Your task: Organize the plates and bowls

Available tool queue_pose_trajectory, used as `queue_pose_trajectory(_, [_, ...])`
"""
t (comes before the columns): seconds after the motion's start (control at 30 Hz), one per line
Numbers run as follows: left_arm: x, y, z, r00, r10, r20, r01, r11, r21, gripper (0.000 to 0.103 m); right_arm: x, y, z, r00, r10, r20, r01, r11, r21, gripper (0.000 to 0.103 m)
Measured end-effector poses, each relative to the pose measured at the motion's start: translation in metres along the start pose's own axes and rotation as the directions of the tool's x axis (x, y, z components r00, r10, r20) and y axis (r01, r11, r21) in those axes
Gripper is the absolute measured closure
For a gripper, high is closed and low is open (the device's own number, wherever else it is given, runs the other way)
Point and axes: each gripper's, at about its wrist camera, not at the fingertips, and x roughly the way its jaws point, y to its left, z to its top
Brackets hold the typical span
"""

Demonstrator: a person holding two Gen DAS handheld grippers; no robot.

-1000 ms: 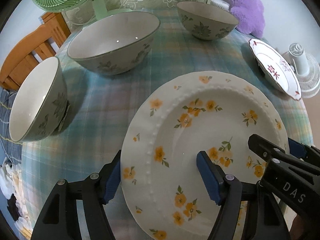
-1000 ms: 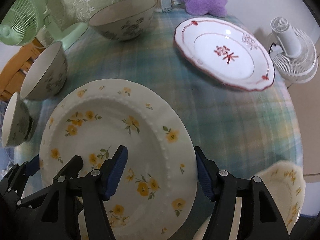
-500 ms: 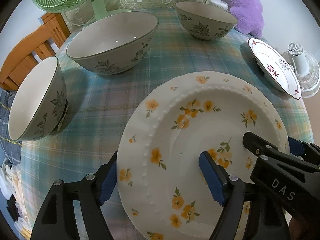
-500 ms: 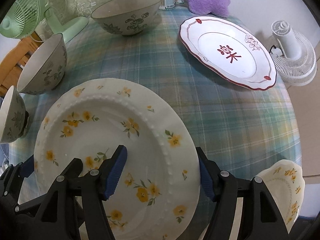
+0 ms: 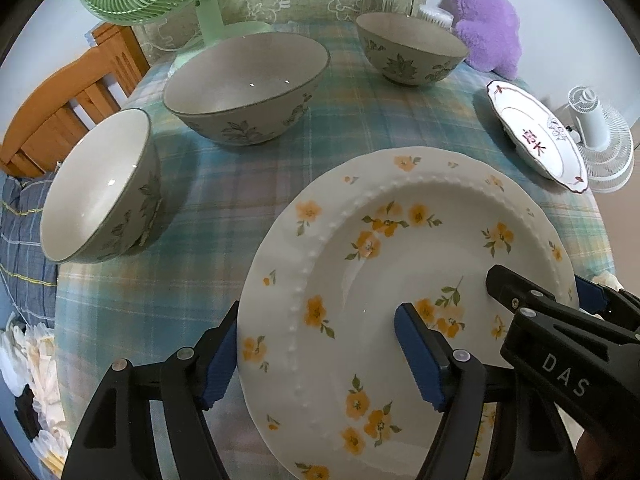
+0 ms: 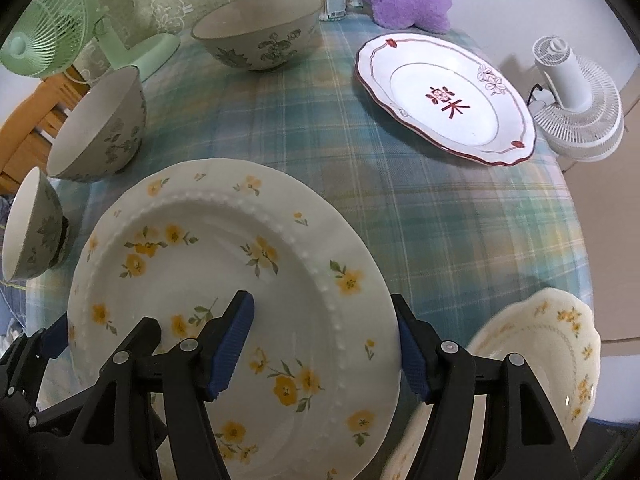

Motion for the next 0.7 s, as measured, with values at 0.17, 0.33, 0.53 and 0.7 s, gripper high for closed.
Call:
queue_pose_trajectory(0.17, [-0.017,0.005,-0.004,1.000,-0.016,0.017,0.016,1.000,0.008,0.028,-0.020,0.005,-0.009,1.000,-0.014,0.021,0.013,1.000,0.012,0.032])
queue_pose_trajectory(0.33, [-0.035,0.010,-0.013,0.999,-0.038,0.033,0.037,0.999,0.024,0.029,-0.041,0.008,-0.022,0.999,-0.030,0.045,0.029,0.999,0.030,0.032])
queue_pose_trajectory(0.53, [-0.052,0.006,-0.026,0.997,-0.057,0.045,0.054,0.997,0.061,0.030,-0.063,0.006,-0.043,0.996,-0.052,0.067,0.047,0.996,0.073,0.032])
queue_pose_trajectory(0.7, [-0.059,-0.006,-0.036,0.997,-0.064,0.053,0.059,0.994,0.088,0.030,-0.075,-0.002,-0.058,0.995,-0.062,0.081,0.054,0.993,0.106,0.032])
